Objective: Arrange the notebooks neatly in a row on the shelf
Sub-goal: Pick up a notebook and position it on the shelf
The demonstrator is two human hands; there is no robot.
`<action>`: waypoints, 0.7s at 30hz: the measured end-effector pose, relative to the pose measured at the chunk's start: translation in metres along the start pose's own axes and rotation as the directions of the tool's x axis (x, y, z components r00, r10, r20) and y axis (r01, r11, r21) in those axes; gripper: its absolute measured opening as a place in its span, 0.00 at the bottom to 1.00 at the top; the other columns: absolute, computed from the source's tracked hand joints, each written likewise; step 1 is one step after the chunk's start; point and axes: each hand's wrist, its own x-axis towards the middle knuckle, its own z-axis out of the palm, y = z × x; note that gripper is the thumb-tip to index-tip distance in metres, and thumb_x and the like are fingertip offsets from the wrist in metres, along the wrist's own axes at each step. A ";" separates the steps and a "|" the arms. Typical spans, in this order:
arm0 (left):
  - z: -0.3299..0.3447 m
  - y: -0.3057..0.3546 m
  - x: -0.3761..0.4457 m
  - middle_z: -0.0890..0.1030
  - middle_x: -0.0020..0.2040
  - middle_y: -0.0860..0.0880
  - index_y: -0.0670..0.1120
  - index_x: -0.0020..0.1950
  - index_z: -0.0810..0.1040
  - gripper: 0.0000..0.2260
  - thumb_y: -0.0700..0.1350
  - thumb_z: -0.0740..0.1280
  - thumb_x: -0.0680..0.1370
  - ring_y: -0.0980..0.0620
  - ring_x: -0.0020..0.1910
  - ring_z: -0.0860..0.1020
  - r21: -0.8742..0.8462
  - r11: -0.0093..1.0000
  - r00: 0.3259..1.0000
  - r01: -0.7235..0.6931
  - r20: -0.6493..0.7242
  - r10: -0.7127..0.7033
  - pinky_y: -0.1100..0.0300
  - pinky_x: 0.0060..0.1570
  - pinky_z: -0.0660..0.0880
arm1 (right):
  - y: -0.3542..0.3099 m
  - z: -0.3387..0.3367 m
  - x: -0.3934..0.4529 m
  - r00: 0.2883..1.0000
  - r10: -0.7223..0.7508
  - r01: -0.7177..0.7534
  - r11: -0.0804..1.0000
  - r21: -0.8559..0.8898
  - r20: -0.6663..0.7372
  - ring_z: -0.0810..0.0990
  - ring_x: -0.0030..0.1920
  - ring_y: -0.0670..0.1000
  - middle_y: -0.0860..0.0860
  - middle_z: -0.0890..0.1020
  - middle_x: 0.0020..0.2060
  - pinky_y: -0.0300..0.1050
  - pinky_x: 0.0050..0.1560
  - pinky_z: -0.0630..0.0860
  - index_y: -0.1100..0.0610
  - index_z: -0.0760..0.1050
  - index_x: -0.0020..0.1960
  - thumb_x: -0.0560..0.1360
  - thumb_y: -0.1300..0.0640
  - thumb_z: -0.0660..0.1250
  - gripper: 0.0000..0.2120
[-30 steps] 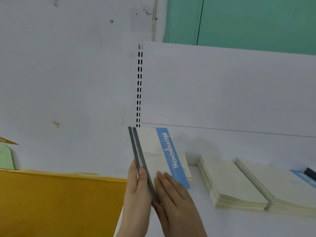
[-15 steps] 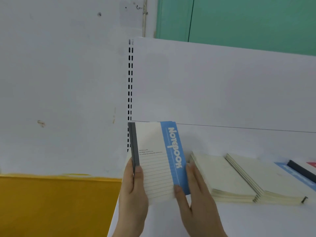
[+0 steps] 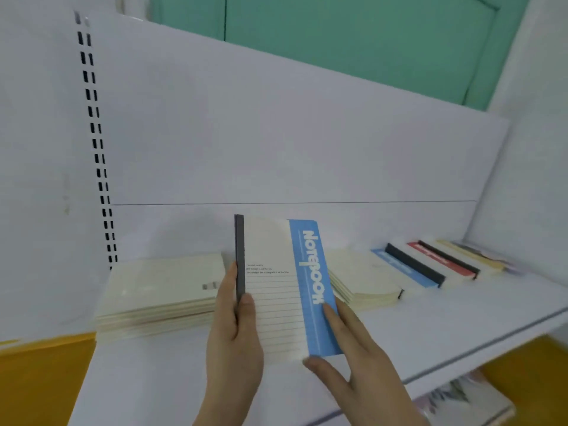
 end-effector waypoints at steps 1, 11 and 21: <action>0.012 0.000 -0.004 0.79 0.60 0.68 0.66 0.72 0.68 0.20 0.44 0.57 0.85 0.71 0.58 0.75 0.008 1.000 1.000 0.011 0.011 -0.011 0.68 0.56 0.71 | 0.008 -0.009 -0.005 1.000 0.018 -0.018 1.000 -0.015 -0.016 0.46 0.60 0.16 0.27 0.45 0.71 0.14 0.56 0.49 0.35 0.48 0.73 0.62 0.17 0.43 0.43; 0.149 -0.005 -0.051 0.73 0.54 0.59 0.56 0.76 0.67 0.21 0.41 0.59 0.83 0.67 0.49 0.74 0.305 0.939 0.979 -0.160 0.172 0.111 0.78 0.43 0.67 | 0.115 -0.095 -0.059 0.970 0.066 -0.122 0.965 -0.232 -0.232 0.71 0.62 0.43 0.45 0.74 0.65 0.44 0.58 0.71 0.49 0.71 0.69 0.71 0.26 0.54 0.37; 0.283 -0.020 -0.107 0.54 0.79 0.56 0.51 0.81 0.46 0.40 0.67 0.60 0.77 0.56 0.76 0.54 0.683 0.516 0.815 -0.517 0.578 0.052 0.63 0.74 0.53 | 0.276 -0.188 -0.078 0.979 0.016 -0.097 0.911 -0.400 -0.201 0.70 0.60 0.47 0.51 0.79 0.61 0.48 0.59 0.71 0.56 0.76 0.65 0.72 0.28 0.52 0.38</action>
